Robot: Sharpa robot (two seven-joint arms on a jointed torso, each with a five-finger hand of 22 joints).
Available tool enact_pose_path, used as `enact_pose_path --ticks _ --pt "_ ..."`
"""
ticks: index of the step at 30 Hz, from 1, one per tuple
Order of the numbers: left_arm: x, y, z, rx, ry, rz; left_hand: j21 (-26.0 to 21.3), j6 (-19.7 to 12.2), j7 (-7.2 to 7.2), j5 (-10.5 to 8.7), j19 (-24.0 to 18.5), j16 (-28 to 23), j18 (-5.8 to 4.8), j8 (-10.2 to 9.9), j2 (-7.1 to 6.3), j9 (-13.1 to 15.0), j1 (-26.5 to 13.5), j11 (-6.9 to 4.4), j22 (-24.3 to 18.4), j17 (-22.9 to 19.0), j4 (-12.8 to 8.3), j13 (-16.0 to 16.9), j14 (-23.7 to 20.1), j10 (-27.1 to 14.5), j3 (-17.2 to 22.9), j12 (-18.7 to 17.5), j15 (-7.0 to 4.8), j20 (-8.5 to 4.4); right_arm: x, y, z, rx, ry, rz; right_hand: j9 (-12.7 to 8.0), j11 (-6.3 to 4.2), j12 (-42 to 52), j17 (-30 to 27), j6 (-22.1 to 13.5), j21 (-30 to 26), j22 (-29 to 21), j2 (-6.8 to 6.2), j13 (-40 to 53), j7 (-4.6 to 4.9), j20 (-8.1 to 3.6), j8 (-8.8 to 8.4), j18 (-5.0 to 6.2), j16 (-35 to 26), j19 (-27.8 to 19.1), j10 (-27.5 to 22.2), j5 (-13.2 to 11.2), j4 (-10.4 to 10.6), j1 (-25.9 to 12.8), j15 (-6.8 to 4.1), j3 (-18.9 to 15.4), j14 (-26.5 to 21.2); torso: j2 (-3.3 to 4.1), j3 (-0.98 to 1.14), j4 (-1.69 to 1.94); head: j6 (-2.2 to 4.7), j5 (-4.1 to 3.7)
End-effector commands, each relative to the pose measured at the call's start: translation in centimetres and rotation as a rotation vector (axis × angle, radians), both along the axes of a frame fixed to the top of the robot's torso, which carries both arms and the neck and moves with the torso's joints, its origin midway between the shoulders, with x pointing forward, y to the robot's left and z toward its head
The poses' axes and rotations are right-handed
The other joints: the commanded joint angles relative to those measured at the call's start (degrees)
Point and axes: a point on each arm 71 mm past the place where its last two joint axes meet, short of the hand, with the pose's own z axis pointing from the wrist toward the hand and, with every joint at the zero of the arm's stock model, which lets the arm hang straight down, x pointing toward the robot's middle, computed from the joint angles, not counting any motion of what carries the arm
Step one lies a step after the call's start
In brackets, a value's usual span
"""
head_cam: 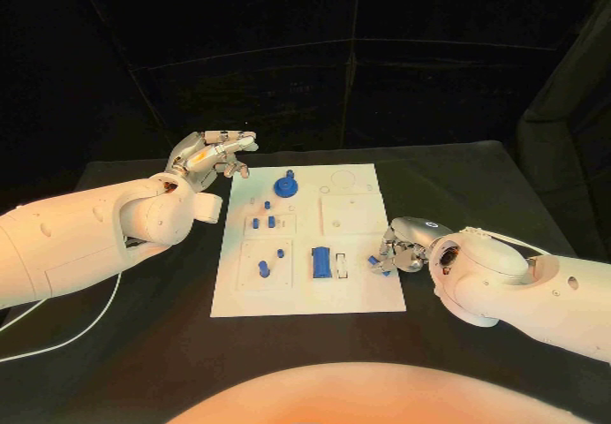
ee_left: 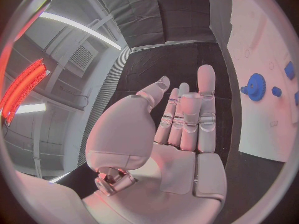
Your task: Assemble the parts on the task board
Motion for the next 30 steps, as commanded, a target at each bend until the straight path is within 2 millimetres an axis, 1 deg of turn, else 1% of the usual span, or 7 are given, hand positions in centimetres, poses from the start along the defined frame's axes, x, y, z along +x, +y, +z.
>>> enact_pose_path --ticks 1,6,11,13,17,21,30 --pt "0.0 -0.1 0.1 -0.007 -0.004 -0.007 -0.33 0.11 -0.31 -0.07 -0.13 0.02 0.82 0.21 0.33 0.06 0.31 -0.08 -0.06 -0.03 -0.05 0.09 -0.34 -0.33 -0.26 0.30 -0.11 0.29 -0.3 0.1 -0.9 -0.106 0.019 0.048 -0.03 -0.09 -0.65 -0.16 -0.18 -0.34 3.68 1.17 -0.50 0.34 0.02 -0.50 0.00 -0.29 -0.48 -0.67 -1.65 -1.55 2.88 -0.25 1.05 2.91 -0.01 -0.01 0.01 -0.08 -0.02" --pt "0.0 -0.1 0.1 -0.007 -0.003 -0.008 -0.33 0.11 -0.31 -0.07 -0.13 0.02 0.82 0.21 0.33 0.06 0.31 -0.08 -0.06 -0.03 -0.05 0.09 -0.34 -0.33 -0.26 0.30 -0.11 0.29 -0.2 0.4 -0.9 -0.129 0.000 0.068 -0.04 -0.13 -0.99 -0.13 0.05 -0.39 3.67 2.27 -0.63 0.36 0.01 -1.04 0.01 -0.35 -0.48 -0.91 -1.87 -2.90 4.85 -0.31 2.89 2.91 -0.02 0.00 0.09 -0.05 -0.06" --pt "0.0 0.0 0.1 -0.007 -0.002 -0.008 -0.35 0.08 -0.31 -0.07 -0.12 0.02 0.82 0.21 0.34 0.05 0.34 -0.08 -0.07 -0.08 -0.06 0.09 -0.36 -0.38 -0.27 0.31 -0.12 0.28 -0.3 0.7 -0.5 -0.090 -0.038 0.053 -0.13 -0.40 -0.69 0.42 0.75 -0.08 4.12 3.20 -0.32 0.17 -0.10 -1.63 -0.11 -0.01 -0.09 -0.72 2.13 -2.82 4.85 -0.40 5.13 3.07 -0.04 -0.01 0.06 -0.05 -0.02" --pt "0.0 0.0 0.1 -0.007 -0.002 -0.008 -0.35 0.07 -0.31 -0.07 -0.12 0.02 0.82 0.21 0.34 0.05 0.34 -0.08 -0.07 -0.08 -0.06 0.09 -0.36 -0.38 -0.27 0.31 -0.12 0.28 -0.4 0.8 -0.2 -0.051 -0.050 0.037 -0.14 -0.66 0.08 1.23 1.19 0.52 4.92 2.84 0.24 -0.15 -0.24 -2.01 -0.31 0.56 0.56 -0.14 6.09 -1.83 3.45 -0.58 6.28 3.29 -0.04 0.03 0.01 -0.02 0.15" --pt "0.0 0.0 0.1 -0.007 -0.002 -0.008 -0.35 0.07 -0.31 -0.07 -0.12 0.02 0.82 0.21 0.34 0.05 0.34 -0.08 -0.07 -0.08 -0.06 0.09 -0.36 -0.38 -0.27 0.31 -0.12 0.28 -0.8 0.9 0.2 0.033 -0.047 -0.001 -0.08 -0.79 1.46 2.26 1.51 1.45 6.15 2.64 1.30 -0.39 -0.44 -2.32 -0.63 1.29 1.51 0.58 8.78 -1.36 3.04 -0.81 8.03 3.53 -0.03 -0.01 0.01 0.05 0.12" --pt "0.0 -0.1 0.1 -0.007 -0.001 -0.010 -0.35 0.07 -0.31 -0.07 -0.12 0.02 0.82 0.21 0.34 0.05 0.34 -0.08 -0.07 -0.08 -0.06 0.09 -0.36 -0.38 -0.27 0.31 -0.12 0.28 -1.3 1.1 0.7 0.130 -0.030 -0.044 0.03 -0.88 2.22 2.85 1.72 1.92 6.78 2.23 1.91 -0.49 -0.53 -2.62 -0.80 1.73 1.98 1.04 9.45 -0.75 2.27 -0.89 9.83 3.67 -0.11 -0.13 0.05 0.02 0.17" --pt "0.0 -0.1 0.1 -0.007 -0.001 -0.011 -0.35 0.07 -0.31 -0.07 -0.12 0.02 0.82 0.21 0.34 0.05 0.34 -0.08 -0.07 -0.08 -0.06 0.09 -0.36 -0.38 -0.27 0.31 -0.12 0.28 -2.0 1.8 1.2 0.263 -0.006 -0.095 0.51 -0.89 2.43 3.12 2.23 2.22 7.20 -0.98 2.36 -0.55 -0.59 -3.66 -0.88 1.91 2.22 1.40 9.45 1.12 -0.54 -0.94 15.99 3.66 0.03 -0.02 0.04 0.02 0.45"
